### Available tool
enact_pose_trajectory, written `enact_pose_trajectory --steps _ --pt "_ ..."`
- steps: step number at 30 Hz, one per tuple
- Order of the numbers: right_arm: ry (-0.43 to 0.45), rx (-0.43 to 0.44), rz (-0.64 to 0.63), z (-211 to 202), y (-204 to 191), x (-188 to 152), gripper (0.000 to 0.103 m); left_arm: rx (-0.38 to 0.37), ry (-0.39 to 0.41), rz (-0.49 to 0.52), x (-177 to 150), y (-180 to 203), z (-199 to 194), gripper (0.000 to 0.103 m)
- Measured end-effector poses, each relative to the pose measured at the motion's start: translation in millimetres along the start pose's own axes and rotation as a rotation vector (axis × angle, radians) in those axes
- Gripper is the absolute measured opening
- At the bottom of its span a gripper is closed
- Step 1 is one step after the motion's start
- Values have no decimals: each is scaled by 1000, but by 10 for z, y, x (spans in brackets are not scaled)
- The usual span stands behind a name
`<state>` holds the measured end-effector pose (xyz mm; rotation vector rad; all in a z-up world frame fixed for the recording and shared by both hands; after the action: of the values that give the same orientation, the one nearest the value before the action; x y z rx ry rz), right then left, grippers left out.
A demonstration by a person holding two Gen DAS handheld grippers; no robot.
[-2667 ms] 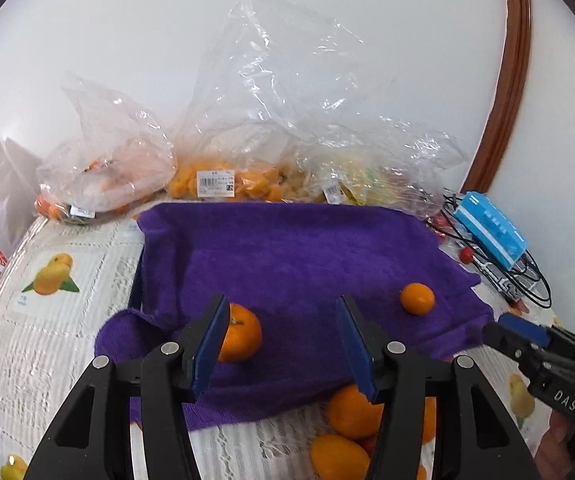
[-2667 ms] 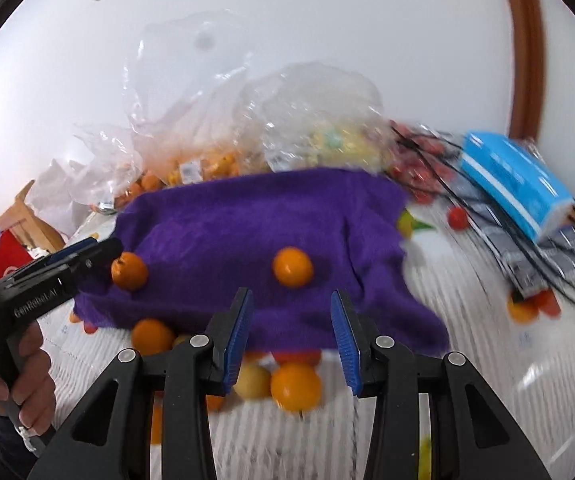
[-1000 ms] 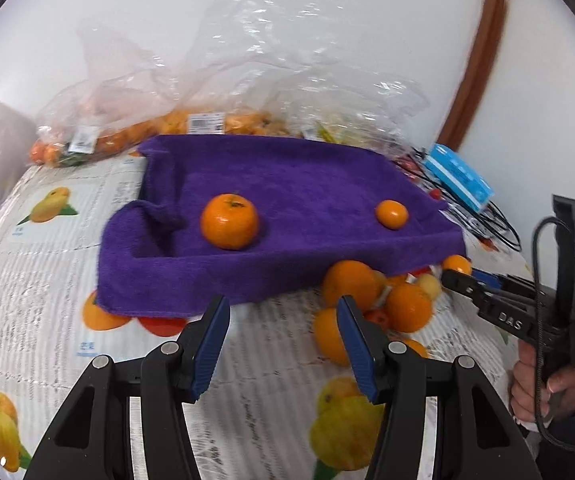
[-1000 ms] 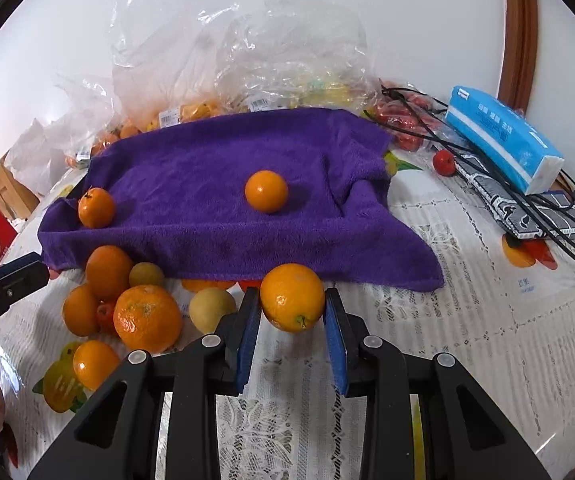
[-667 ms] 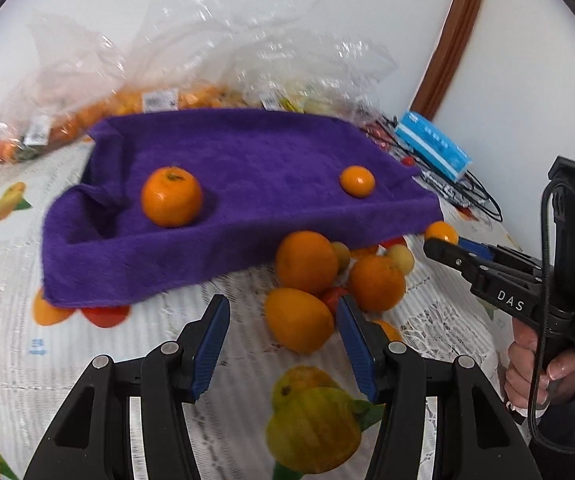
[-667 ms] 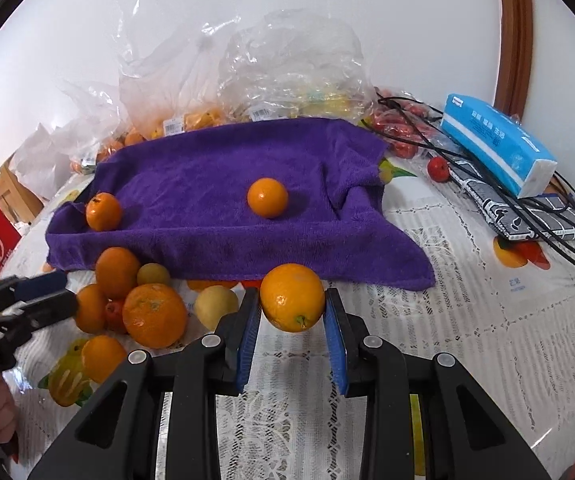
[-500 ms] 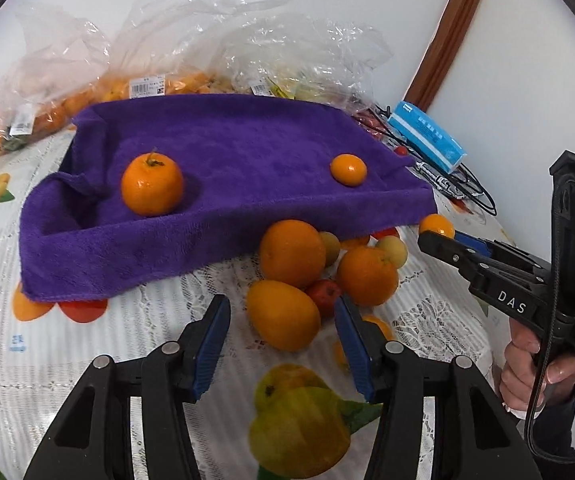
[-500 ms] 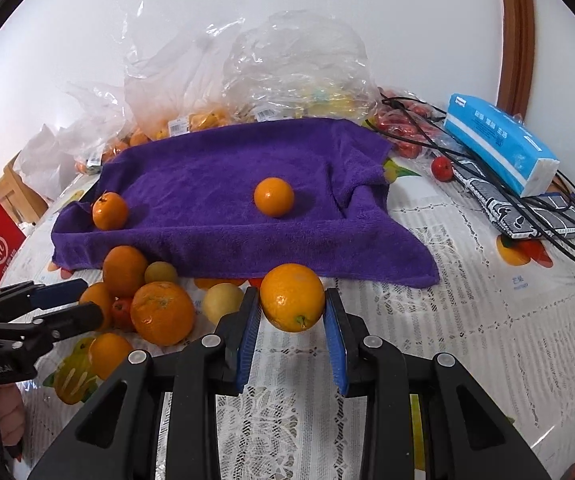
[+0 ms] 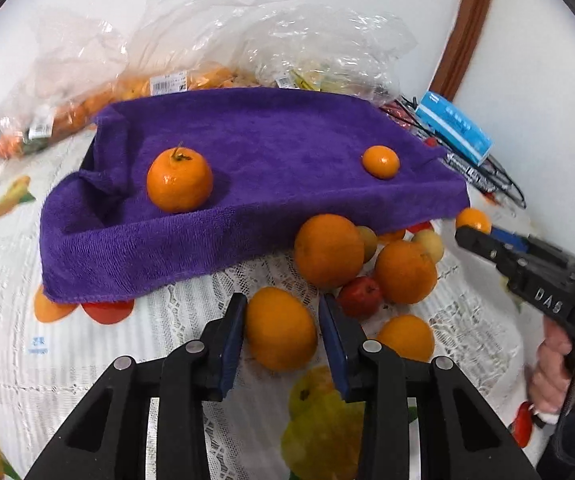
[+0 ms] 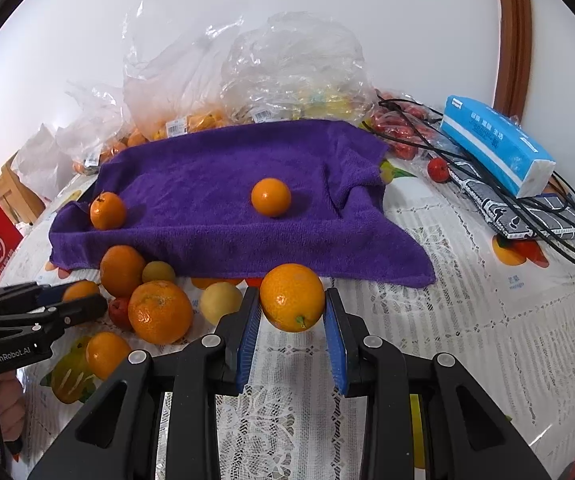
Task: Organize fruits
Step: 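Lift both held oranges off the cloth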
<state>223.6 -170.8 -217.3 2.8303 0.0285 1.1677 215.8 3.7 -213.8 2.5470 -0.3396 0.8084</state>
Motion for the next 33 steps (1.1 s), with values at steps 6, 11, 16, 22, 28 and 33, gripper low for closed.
enact_pose_trajectory --steps 6,11,16,22,28,33 --pt "1 0 -5 16 -9 -2 32 25 -14 24 -29 0 -33 32" --pt "-1 3 1 26 6 6 32 47 -12 40 -53 13 -49 32" --pt "3 9 5 13 4 3 32 16 -4 19 -49 7 -62 31" --pt "22 18 -2 -26 -40 13 32 12 8 -4 -37 -26 -72 31" --pt "40 37 1 -64 -49 37 32 5 33 -14 2 -39 -117 31" --pt "61 57 -8 -113 -91 61 32 -10 76 -10 51 -14 -207 31"
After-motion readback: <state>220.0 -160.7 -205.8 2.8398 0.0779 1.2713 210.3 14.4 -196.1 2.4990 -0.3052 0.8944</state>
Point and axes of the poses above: each gripper's, at about its wrist camera, not at the fingertips, and z roughly the way its jaws point, y to its right, x to its top, the point moved 8 cm from there along z, roughly the way its jaws point, and after that the axes turned 15 degrees about -x, right-handed, at the moved point
